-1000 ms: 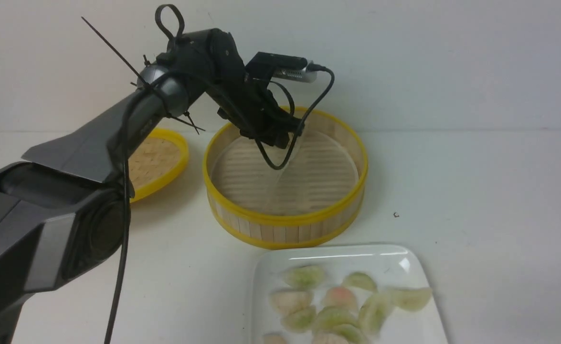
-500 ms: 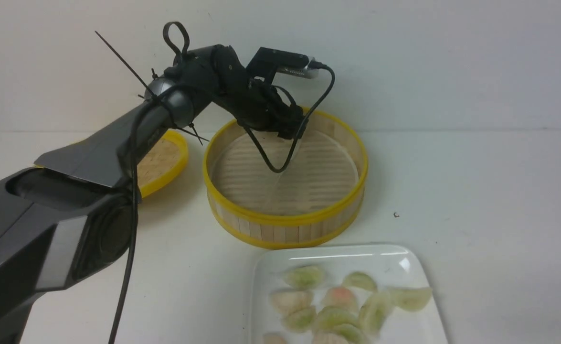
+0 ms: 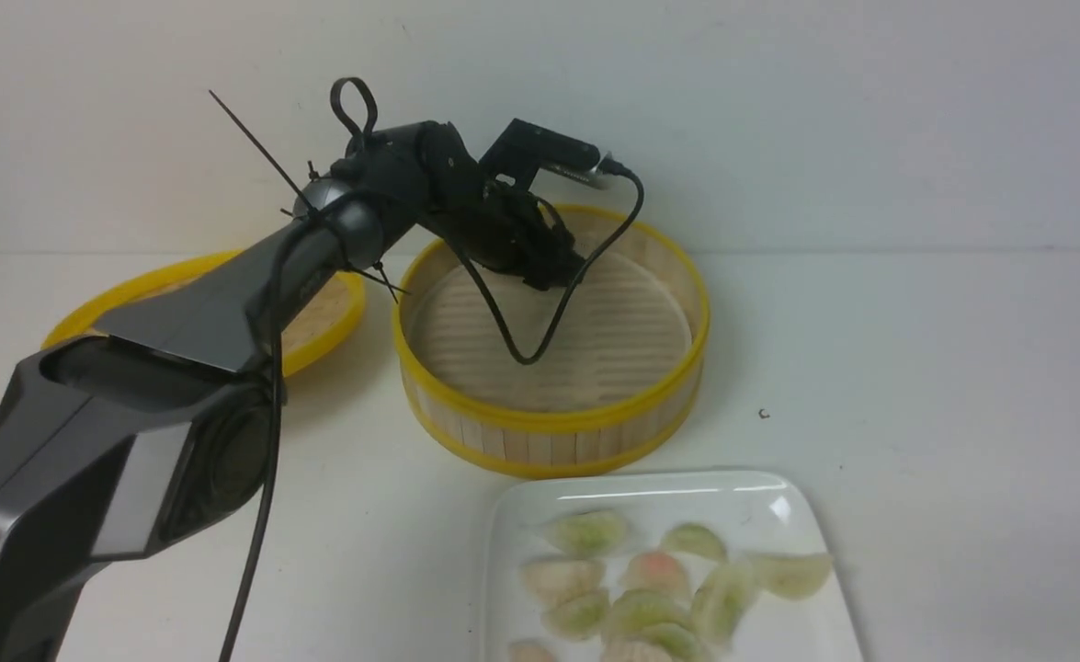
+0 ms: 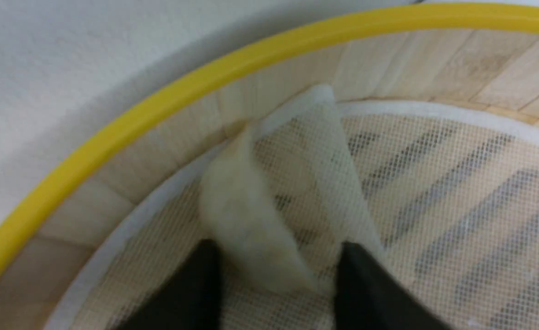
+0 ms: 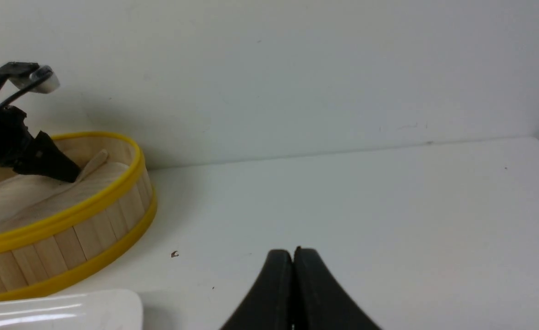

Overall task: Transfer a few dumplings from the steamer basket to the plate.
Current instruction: Use the left arm to grab a dumpling from the steamer

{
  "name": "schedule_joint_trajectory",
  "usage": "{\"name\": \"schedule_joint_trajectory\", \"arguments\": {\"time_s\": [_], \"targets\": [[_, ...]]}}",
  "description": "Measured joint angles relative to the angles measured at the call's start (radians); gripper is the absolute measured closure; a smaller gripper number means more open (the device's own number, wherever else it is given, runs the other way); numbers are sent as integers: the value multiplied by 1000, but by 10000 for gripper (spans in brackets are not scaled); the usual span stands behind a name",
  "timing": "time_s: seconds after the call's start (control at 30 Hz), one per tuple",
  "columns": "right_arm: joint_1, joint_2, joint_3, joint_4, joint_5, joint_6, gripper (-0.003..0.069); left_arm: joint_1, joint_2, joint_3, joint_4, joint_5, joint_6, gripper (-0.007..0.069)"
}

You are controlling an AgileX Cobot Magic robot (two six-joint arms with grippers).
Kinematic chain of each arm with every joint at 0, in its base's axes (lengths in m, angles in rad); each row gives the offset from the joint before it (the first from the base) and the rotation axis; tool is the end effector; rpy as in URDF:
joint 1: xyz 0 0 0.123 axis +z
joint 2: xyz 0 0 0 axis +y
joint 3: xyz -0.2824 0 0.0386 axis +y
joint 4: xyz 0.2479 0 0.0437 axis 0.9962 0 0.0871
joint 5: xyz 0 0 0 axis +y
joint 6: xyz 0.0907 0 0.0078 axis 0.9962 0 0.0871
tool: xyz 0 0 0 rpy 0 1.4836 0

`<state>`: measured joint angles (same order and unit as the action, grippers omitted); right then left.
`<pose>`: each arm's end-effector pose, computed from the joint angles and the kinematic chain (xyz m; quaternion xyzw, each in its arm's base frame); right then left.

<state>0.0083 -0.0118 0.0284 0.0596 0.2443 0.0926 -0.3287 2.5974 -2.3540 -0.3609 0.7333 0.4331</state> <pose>0.0554 0.0018 0.1820 0.0497 0.7640 0.0565 0.6408 0.5331 -0.2046 0.1519 0.2653 0.8926 -0.1404 0.3365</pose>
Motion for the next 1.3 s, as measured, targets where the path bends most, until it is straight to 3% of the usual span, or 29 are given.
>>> {"name": "schedule_joint_trajectory", "arguments": {"time_s": [0.1,0.2,0.53,0.73,0.9,1.1,1.3], "targets": [[0,0,0,0,0,0,669,1,-18,0,2,37,-19,557],[0,0,0,0,0,0,669,1,-65,1,2,103,-29,622],[0,0,0,0,0,0,669,-1,-219,0,4,260,-44,631],[0,0,0,1,0,0,669,-4,-201,0,15,185,-9,629],[0,0,0,1,0,0,669,-6,-132,0,15,82,46,562],[0,0,0,1,0,0,669,-8,-39,0,17,-35,123,299],[0,0,0,1,0,0,669,-8,8,0,16,-81,197,186]]}}
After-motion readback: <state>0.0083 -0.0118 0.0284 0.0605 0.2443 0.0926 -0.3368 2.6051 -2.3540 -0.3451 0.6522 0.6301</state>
